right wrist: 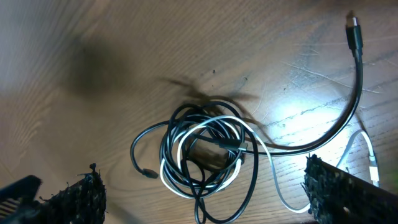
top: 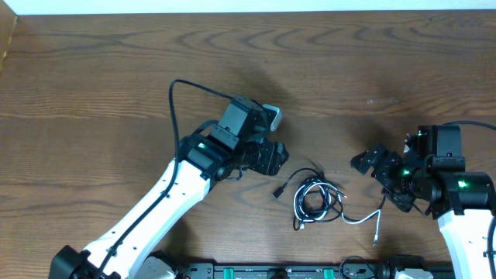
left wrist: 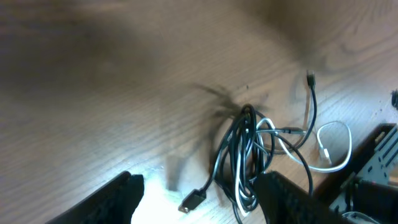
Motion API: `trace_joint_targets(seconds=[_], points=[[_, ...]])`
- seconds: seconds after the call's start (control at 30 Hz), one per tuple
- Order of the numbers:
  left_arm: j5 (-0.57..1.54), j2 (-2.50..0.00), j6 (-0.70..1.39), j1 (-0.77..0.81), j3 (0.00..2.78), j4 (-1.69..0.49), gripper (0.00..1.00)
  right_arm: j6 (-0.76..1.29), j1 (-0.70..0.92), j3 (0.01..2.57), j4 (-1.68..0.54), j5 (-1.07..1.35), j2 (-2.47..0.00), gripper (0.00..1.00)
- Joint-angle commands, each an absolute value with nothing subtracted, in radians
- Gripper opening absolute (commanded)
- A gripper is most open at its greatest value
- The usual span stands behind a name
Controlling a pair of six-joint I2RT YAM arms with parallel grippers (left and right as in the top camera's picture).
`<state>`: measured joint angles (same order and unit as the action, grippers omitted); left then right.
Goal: Untangle cables
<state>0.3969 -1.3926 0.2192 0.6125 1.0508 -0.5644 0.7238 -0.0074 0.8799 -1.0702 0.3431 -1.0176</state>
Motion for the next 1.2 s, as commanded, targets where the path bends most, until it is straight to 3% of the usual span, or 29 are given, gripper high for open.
trace_joint_targets(seconds=[0.0, 0.53, 0.73, 0.87, 1.17], points=[[0.426, -1.431, 0.173, 0.648, 1.051, -0.563, 0.66, 0.725, -0.012, 0.887, -1.058, 0.339, -1.008, 0.99], [0.346, -1.571, 0.173, 0.783, 1.051, -0.555, 0.66, 0.725, -0.012, 0.887, -1.059, 0.339, -1.008, 0.99], [0.347, -1.641, 0.173, 0.783, 1.051, -0.54, 0.47, 0.725, -0.012, 0.887, -1.059, 0.339, -1.008, 0.99], [0.346, -1.656, 0.174, 0.783, 1.051, -0.517, 0.28, 0.725, -0.012, 0.887, -1.059, 0.339, -1.008, 0.99], [0.346, -1.655, 0.174, 0.782, 1.051, -0.51, 0.26, 0.725, -0.012, 0.887, -1.059, 0.339, -1.008, 0.99]])
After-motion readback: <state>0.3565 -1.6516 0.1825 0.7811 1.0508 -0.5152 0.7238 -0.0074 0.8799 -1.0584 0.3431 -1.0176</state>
